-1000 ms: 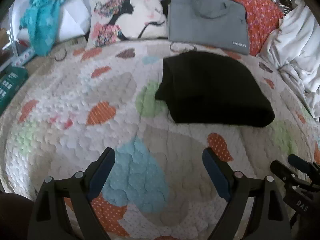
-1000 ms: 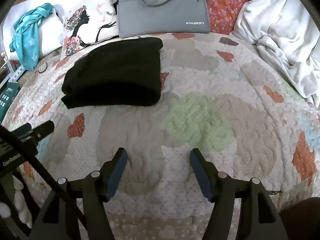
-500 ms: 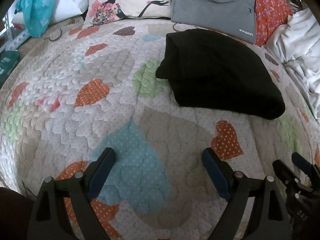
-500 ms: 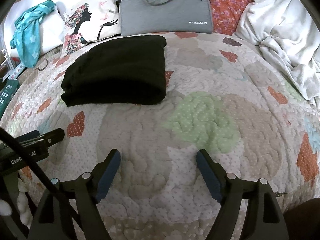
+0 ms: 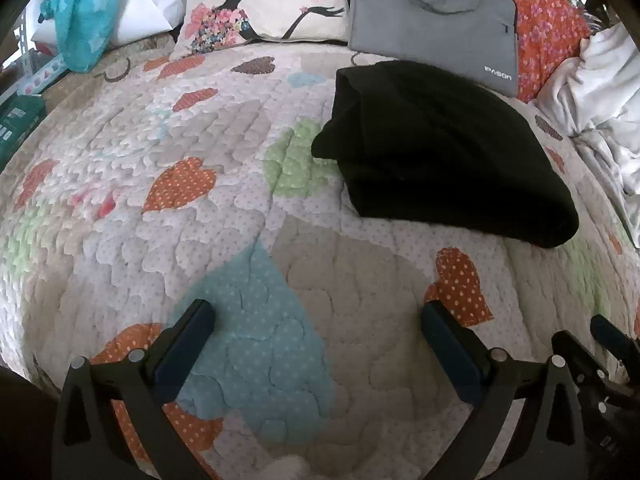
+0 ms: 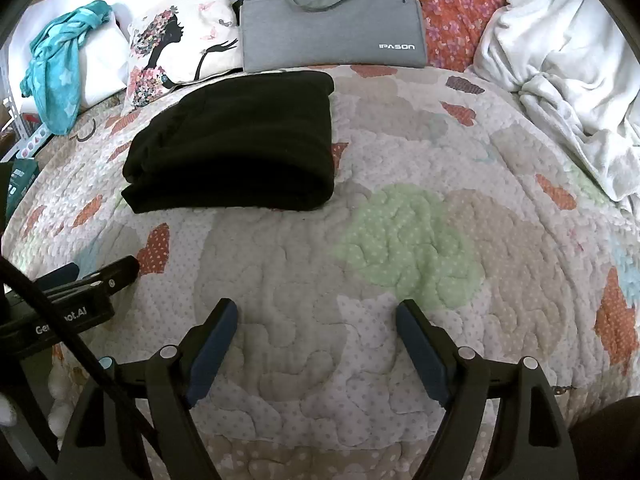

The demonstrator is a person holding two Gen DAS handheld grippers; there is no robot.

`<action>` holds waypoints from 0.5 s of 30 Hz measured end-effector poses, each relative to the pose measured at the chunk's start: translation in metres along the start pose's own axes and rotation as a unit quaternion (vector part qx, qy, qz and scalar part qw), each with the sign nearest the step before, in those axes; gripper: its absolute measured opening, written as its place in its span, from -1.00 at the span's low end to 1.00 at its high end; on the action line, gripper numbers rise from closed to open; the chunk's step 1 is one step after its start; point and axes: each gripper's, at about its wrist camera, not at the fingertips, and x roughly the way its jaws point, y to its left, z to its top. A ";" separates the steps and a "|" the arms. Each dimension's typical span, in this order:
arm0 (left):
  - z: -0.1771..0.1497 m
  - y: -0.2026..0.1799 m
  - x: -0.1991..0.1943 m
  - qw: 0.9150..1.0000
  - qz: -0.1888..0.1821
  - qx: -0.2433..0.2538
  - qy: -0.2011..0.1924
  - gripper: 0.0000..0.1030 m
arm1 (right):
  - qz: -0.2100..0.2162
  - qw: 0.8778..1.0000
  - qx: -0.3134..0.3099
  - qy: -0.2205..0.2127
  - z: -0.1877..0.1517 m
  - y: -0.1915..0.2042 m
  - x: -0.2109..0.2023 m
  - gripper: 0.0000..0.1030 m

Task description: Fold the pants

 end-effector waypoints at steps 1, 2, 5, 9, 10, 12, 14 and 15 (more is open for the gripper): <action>0.001 0.001 0.000 1.000 -0.003 0.001 0.002 1.00 | 0.003 1.000 0.003 -0.003 0.001 -0.001 -0.001 0.66; 0.001 0.002 -0.001 1.000 -0.006 0.000 0.002 1.00 | 0.005 1.000 0.004 -0.004 0.001 -0.001 -0.002 0.66; 0.000 0.003 -0.008 1.000 -0.006 -0.004 -0.008 1.00 | 0.006 1.000 0.004 -0.007 0.001 0.000 -0.005 0.66; -0.001 -0.002 -0.022 0.999 -0.005 0.015 -0.035 1.00 | 0.004 1.000 0.000 -0.014 0.000 0.002 -0.010 0.66; -0.001 -0.003 -0.025 0.999 -0.006 0.017 -0.039 1.00 | 0.002 1.000 -0.001 -0.017 0.000 0.003 -0.012 0.66; -0.002 -0.007 -0.029 0.999 0.001 0.029 -0.045 1.00 | -0.002 1.000 -0.006 -0.023 -0.001 0.005 -0.015 0.66; -0.003 -0.009 -0.031 0.998 0.000 0.034 -0.044 1.00 | -0.007 1.000 -0.011 -0.025 -0.002 0.007 -0.016 0.66; -0.002 -0.009 -0.032 0.998 0.001 0.034 -0.046 1.00 | -0.008 1.000 -0.011 -0.025 -0.003 0.008 -0.016 0.66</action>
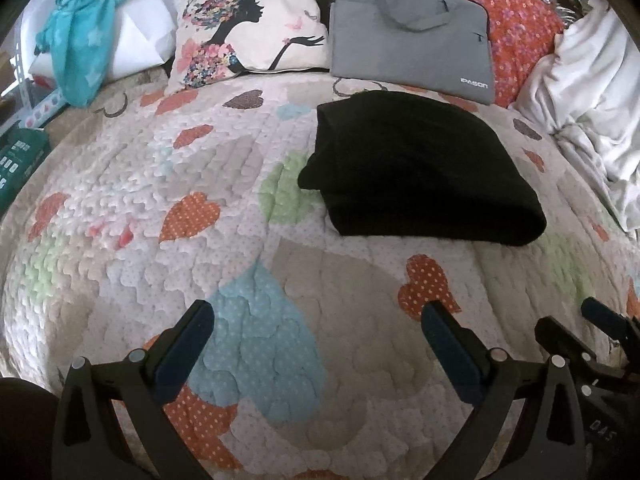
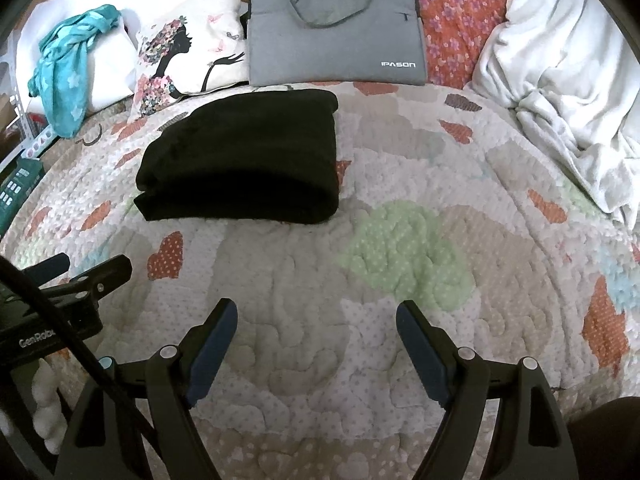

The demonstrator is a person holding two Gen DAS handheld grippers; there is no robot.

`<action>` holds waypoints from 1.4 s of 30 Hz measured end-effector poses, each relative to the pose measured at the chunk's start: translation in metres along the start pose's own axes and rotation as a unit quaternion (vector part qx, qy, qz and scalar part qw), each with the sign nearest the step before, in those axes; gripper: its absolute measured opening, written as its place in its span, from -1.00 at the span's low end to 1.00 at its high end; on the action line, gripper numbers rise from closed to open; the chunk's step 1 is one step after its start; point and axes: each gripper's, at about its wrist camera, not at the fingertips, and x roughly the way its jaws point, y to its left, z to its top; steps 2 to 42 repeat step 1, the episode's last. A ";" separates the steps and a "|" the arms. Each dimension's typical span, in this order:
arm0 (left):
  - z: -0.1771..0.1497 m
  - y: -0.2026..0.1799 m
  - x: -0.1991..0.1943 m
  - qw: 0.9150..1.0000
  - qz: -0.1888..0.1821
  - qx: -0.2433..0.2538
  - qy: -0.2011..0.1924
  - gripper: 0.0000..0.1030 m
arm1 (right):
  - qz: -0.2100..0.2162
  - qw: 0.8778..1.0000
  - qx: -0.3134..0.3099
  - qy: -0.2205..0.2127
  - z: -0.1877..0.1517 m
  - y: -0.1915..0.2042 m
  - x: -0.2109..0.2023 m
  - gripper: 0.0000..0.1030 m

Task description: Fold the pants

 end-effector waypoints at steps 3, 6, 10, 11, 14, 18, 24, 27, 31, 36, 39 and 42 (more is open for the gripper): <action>-0.001 -0.001 -0.002 1.000 0.001 0.000 -0.002 1.00 | -0.001 1.000 0.000 0.000 0.000 0.000 0.000 0.66; -0.001 -0.001 -0.002 1.000 0.001 0.000 -0.002 1.00 | -0.001 1.000 0.000 0.000 0.000 0.000 0.000 0.66; -0.001 -0.001 -0.002 1.000 0.001 0.000 -0.002 1.00 | -0.001 1.000 0.000 0.000 0.000 0.000 0.000 0.66; -0.001 -0.001 -0.002 1.000 0.001 0.000 -0.002 1.00 | -0.001 1.000 0.000 0.000 0.000 0.000 0.000 0.66; -0.001 -0.001 -0.002 1.000 0.001 0.000 -0.002 1.00 | -0.001 1.000 0.000 0.000 0.000 0.000 0.000 0.66; -0.001 -0.001 -0.002 1.000 0.001 0.000 -0.002 1.00 | -0.001 1.000 0.000 0.000 0.000 0.000 0.000 0.66; -0.001 -0.001 -0.002 1.000 0.001 0.000 -0.002 1.00 | -0.001 1.000 0.000 0.000 0.000 0.000 0.000 0.66; -0.001 -0.001 -0.002 1.000 0.001 0.000 -0.002 1.00 | -0.001 1.000 0.000 0.000 0.000 0.000 0.000 0.66; -0.001 -0.001 -0.002 1.000 0.001 0.000 -0.002 1.00 | -0.001 1.000 0.000 0.000 0.000 0.000 0.000 0.66; -0.001 -0.001 -0.002 1.000 0.001 0.000 -0.002 1.00 | -0.001 1.000 0.000 0.000 0.000 0.000 0.000 0.66; -0.001 -0.001 -0.002 1.000 0.001 0.000 -0.002 1.00 | -0.001 1.000 0.000 0.000 0.000 0.000 0.000 0.66; -0.001 -0.001 -0.002 1.000 0.001 0.000 -0.002 1.00 | -0.001 1.000 0.000 0.000 0.000 0.000 0.000 0.66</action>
